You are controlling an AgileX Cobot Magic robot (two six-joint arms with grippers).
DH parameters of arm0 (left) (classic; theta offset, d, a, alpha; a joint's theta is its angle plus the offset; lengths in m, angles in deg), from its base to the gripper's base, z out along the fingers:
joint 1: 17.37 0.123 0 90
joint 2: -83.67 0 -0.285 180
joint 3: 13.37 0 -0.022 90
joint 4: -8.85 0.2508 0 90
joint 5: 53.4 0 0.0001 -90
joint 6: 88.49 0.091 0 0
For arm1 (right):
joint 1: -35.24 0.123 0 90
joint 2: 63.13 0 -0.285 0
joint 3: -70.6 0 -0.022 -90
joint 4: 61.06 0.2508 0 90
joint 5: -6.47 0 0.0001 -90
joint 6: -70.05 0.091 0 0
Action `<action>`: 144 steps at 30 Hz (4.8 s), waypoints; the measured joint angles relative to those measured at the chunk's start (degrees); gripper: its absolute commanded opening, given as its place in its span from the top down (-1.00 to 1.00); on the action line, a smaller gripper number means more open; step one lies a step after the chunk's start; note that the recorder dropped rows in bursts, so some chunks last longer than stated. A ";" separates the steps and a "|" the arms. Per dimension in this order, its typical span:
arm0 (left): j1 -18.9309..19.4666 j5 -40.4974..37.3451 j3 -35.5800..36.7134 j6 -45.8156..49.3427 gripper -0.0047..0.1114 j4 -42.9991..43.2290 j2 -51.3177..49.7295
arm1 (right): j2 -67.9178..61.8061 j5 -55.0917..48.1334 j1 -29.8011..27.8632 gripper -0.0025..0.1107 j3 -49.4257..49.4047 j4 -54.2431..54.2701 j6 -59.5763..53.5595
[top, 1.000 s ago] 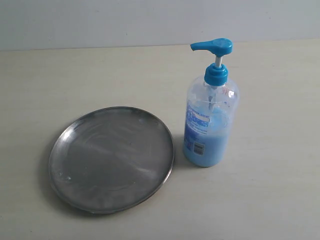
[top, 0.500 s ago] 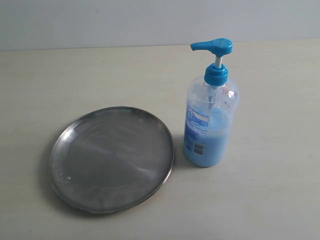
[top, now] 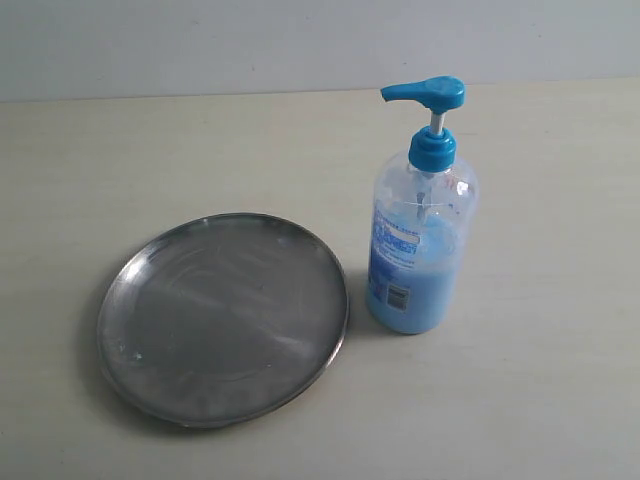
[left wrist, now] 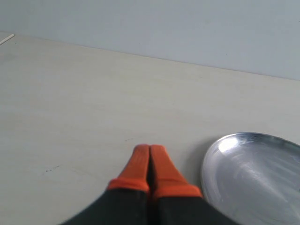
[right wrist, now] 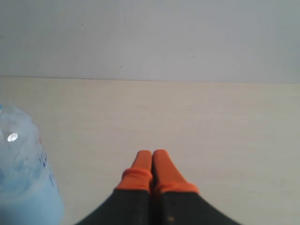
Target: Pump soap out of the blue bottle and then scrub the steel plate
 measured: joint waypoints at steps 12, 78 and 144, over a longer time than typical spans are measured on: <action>0.00 0.00 0.00 0.00 0.90 0.00 0.00 | -12.15 0.00 0.00 0.96 10.27 0.00 0.00; 0.00 0.00 0.00 0.00 0.90 0.00 0.00 | -52.15 52.79 12.55 0.96 -8.84 12.22 -6.68; 0.00 0.00 0.00 0.00 0.90 0.00 0.00 | -69.35 67.47 12.69 -0.89 -0.98 -21.43 15.61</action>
